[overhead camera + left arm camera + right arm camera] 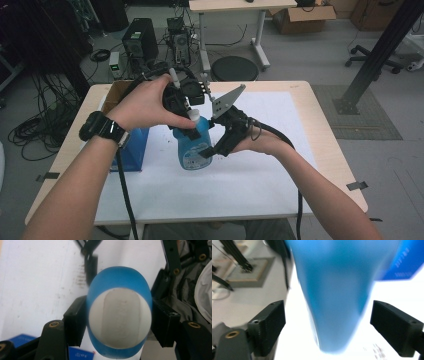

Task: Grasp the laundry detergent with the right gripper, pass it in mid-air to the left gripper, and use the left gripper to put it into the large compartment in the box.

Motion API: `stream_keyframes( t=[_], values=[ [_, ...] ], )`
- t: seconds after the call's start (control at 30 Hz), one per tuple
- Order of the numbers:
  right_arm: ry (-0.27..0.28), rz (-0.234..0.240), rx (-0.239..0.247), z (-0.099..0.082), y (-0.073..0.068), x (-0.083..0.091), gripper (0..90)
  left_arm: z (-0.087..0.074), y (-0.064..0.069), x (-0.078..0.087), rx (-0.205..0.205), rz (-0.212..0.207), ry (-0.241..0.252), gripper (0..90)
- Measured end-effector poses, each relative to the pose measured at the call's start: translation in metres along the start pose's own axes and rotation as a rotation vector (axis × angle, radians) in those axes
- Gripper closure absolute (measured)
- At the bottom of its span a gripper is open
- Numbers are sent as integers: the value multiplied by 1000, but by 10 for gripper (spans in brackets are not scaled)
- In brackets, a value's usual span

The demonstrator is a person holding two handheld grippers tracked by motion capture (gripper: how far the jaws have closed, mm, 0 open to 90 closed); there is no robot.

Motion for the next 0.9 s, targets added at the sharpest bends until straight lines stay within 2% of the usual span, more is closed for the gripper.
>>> stream_keyframes(
  t=[0.07,0.23,0.3,0.33,0.43,0.5,0.53,0.57,0.6,0.67,0.7,0.73,0.77,0.83,0.9],
  values=[
    [-34,-36,-12,-8,5,4,68,-3,-6,5,39,9,-18,381],
    [-109,-65,-63,-28,12,15,65,-9,-22,19,147,66,-54,381],
    [-154,-87,-80,-39,14,20,65,-11,-30,27,215,92,-60,381],
    [-171,-88,-87,-43,15,22,67,-13,-37,32,273,108,-62,381],
    [-225,-105,-111,-56,16,31,68,-18,-50,43,381,151,-60,381],
    [-262,-112,-120,-63,16,36,69,-22,-59,50,450,178,-66,381],
    [-279,-119,-121,-67,16,38,70,-25,-64,55,503,194,-64,381],
    [-305,-131,-122,-72,17,41,69,-26,-67,57,538,204,-62,381],
    [-321,-135,-126,-75,17,43,69,-31,-73,62,585,217,-71,382],
    [-360,-142,-142,-85,16,50,73,-38,-80,68,641,232,-80,382],
    [-375,-147,-147,-89,16,52,73,-43,-85,72,690,246,-84,381],
    [-398,-155,-153,-95,15,56,73,-47,-88,74,714,255,-91,382],
    [-414,-161,-160,-99,15,59,73,-54,-93,79,767,276,-93,381],
    [-454,-181,-179,-110,15,68,73,-64,-100,84,816,295,-109,382],
    [-465,-183,-198,-116,15,74,73,-75,-107,90,864,316,-118,382]
  ],
)
Point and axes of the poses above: each handheld gripper's, and its own axes: x roughly backward along the jaws, z roughly out of its top, y roughly to its right, the point moved 9 cm from there along -x, roughly forward along the jaws, and after that the axes turned 10 degrees about z, right-handed, at the moved point
